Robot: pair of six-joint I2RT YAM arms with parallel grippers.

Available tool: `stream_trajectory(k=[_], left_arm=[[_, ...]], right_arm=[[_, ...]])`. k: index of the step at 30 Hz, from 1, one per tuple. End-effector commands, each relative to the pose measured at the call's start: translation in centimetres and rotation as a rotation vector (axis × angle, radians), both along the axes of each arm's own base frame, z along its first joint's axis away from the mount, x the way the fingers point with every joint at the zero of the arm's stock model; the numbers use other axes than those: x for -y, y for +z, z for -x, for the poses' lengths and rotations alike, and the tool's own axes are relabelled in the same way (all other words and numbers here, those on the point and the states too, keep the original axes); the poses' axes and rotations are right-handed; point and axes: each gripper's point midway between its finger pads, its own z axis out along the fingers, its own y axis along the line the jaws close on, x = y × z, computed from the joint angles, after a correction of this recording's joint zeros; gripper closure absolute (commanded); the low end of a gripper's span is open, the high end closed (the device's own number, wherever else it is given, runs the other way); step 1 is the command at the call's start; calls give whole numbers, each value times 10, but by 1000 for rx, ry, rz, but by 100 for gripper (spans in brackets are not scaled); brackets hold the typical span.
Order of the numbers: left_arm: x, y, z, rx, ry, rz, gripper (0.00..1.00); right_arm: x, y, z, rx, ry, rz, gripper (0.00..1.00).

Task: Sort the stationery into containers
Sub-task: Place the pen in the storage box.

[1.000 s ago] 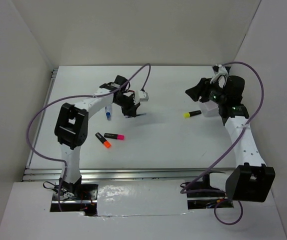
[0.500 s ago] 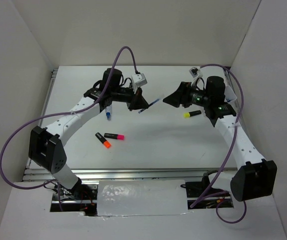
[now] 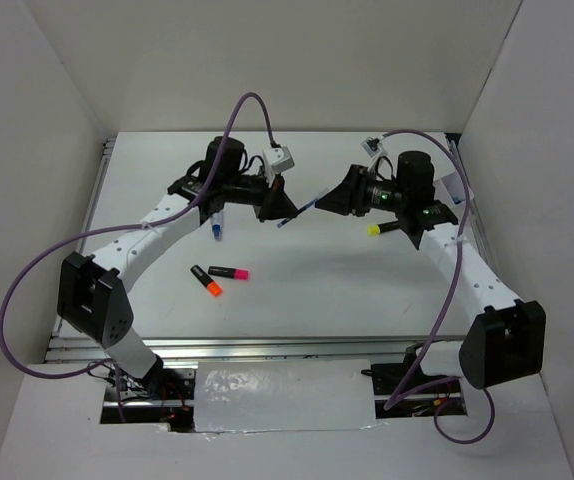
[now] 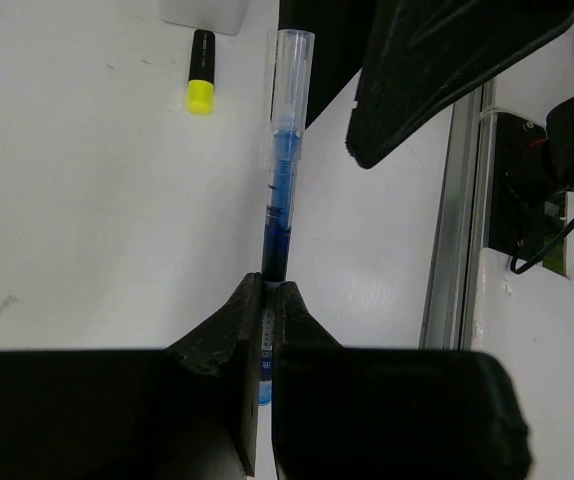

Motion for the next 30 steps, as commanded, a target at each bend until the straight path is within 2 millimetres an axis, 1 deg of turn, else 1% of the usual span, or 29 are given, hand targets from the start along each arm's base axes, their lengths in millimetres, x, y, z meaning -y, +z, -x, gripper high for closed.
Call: stream_trajectory(k=[1, 5, 7, 8, 13, 14, 15, 16, 17, 18, 19, 20, 21, 22, 23, 24, 25, 26, 27, 28, 29, 30], left_arm=[[7, 18, 7, 25, -36, 42, 100], [9, 18, 7, 25, -43, 45, 100], [10, 17, 7, 22, -46, 44, 100], [10, 17, 9, 23, -52, 43, 100], [12, 16, 12, 22, -59, 39, 100], [12, 16, 12, 25, -60, 40, 100], [12, 15, 12, 21, -59, 37, 95], [12, 15, 12, 20, -52, 36, 87], [11, 14, 9, 21, -41, 31, 60], [10, 13, 8, 19, -27, 24, 48], [8, 13, 6, 16, -7, 19, 9], [4, 12, -3, 27, 39, 3, 3], [0, 10, -6, 24, 54, -7, 1], [-5, 12, -14, 29, 82, -8, 1], [-10, 12, -20, 27, 108, -13, 1], [-16, 11, -27, 28, 143, -20, 1], [-24, 12, -37, 18, 184, -17, 1], [-28, 11, -45, 25, 217, -24, 1], [-32, 12, -50, 31, 235, -26, 1], [-35, 14, -58, -2, 292, -8, 1], [-38, 13, -63, -6, 330, -13, 1], [-44, 12, -77, -8, 424, -30, 1]], right_arm=[[-8, 32, -7, 81, 23, -50, 45], [-10, 33, -9, 56, 27, -67, 46], [-10, 31, -8, 44, 30, -70, 49], [-11, 34, -10, 60, 28, -78, 51], [-11, 36, -11, 61, 26, -92, 71], [-10, 37, -11, 64, 23, -92, 81], [-9, 36, -11, 67, 21, -91, 86], [-6, 37, -13, 70, 11, -89, 91], [-3, 38, -13, 70, 2, -87, 100], [0, 38, -15, 82, -5, -79, 100], [10, 38, -20, 87, -35, -70, 100], [19, 38, -23, 83, -64, -54, 100], [29, 36, -28, 121, -85, -15, 100], [51, 28, -35, 95, -144, 30, 100], [65, 37, -42, 135, -187, 77, 100], [88, 33, -58, 199, -269, 181, 100], [120, 28, -67, 182, -361, 241, 100], [141, 37, -76, 254, -407, 320, 100], [162, 37, -84, 261, -470, 371, 100], [201, 40, -96, 263, -594, 443, 100], [219, 41, -102, 275, -641, 491, 100], [254, 42, -112, 286, -728, 587, 100]])
